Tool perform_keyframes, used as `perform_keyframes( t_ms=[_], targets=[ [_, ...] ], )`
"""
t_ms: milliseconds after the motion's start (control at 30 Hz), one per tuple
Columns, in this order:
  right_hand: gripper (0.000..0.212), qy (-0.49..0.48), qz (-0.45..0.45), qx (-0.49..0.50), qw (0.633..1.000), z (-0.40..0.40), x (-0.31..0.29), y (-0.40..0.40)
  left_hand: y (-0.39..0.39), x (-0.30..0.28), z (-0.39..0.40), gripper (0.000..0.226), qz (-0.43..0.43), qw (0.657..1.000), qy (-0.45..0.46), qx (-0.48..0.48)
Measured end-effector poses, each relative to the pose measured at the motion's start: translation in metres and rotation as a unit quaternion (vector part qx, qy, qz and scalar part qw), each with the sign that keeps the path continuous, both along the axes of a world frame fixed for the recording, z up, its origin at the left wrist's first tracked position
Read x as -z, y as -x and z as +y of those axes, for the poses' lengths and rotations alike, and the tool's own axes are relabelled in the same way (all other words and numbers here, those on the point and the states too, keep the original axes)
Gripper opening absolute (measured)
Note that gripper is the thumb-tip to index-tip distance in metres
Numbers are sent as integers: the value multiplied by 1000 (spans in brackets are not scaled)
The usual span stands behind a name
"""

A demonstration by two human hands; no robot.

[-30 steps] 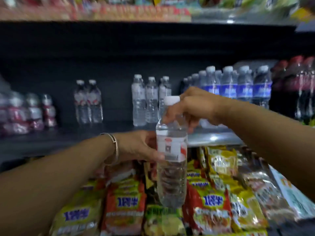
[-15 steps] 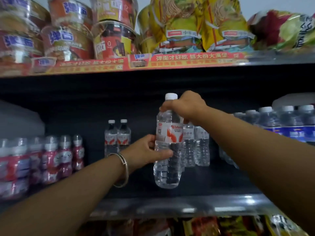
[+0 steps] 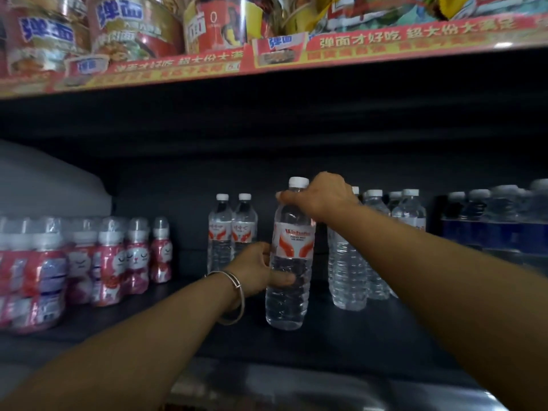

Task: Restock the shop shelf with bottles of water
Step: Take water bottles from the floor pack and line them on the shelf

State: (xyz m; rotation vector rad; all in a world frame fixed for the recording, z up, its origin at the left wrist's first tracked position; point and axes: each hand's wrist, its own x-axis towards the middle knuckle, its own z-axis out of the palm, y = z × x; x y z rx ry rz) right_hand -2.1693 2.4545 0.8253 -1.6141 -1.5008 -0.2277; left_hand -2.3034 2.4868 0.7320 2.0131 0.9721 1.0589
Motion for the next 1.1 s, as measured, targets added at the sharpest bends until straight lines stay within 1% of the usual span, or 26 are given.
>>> perform_keyframes(
  t_ms=[100, 233, 467, 533, 600, 667, 700, 733, 767, 833, 867, 933, 1000, 1100],
  targets=[
    [50, -5, 15, -28, 999, 11, -6, 4, 6, 3, 10, 36, -7, 1000, 1, 3],
    [49, 54, 41, -87, 994, 17, 4, 11, 8, 6, 19, 25, -35, 999, 9, -1],
    [46, 154, 72, -116, 979, 22, 32, 19, 4, 6, 29, 29, -28, 998, -28, -40],
    [45, 152, 84, -105, 979, 30, 40, 23, 3, 8, 35, 36, -12, 996, -47, -70],
    [46, 135, 100, -93, 981, 38, 44, 25, 2, 11, 45, 57, 3, 994, -53, -100],
    [47, 119, 132, -97, 979, 47, 47, 26, 4, 12, 53, 73, 12, 994, -55, -90],
    [45, 115, 156, -109, 975, 51, 47, 26, 6, 13, 62, 77, 20, 995, -54, -81],
    [42, 112, 181, -124, 969, 54, 47, 25, 8, 13, 67, 77, 41, 995, -52, -73],
    [38, 113, 202, -137, 963, 56, 47, 23, 10, 12, 68, 69, 68, 995, -47, -58],
    [32, 115, 236, -160, 952, 61, 47, 20, 14, 11, 68, 46, 108, 994, -11, -16],
    [29, 114, 248, -170, 947, 64, 47, 18, 16, 12, 73, 39, 117, 993, 12, -2],
    [26, 116, 257, -181, 942, 73, 49, 16, 18, 12, 82, 34, 114, 993, 35, 7],
    [23, 118, 257, -183, 942, 82, 50, 15, 17, 12, 92, 31, 111, 993, 34, -5],
    [28, 120, 258, -185, 941, 98, 49, 14, 15, 11, 108, 28, 113, 993, 41, -22]
  ],
)
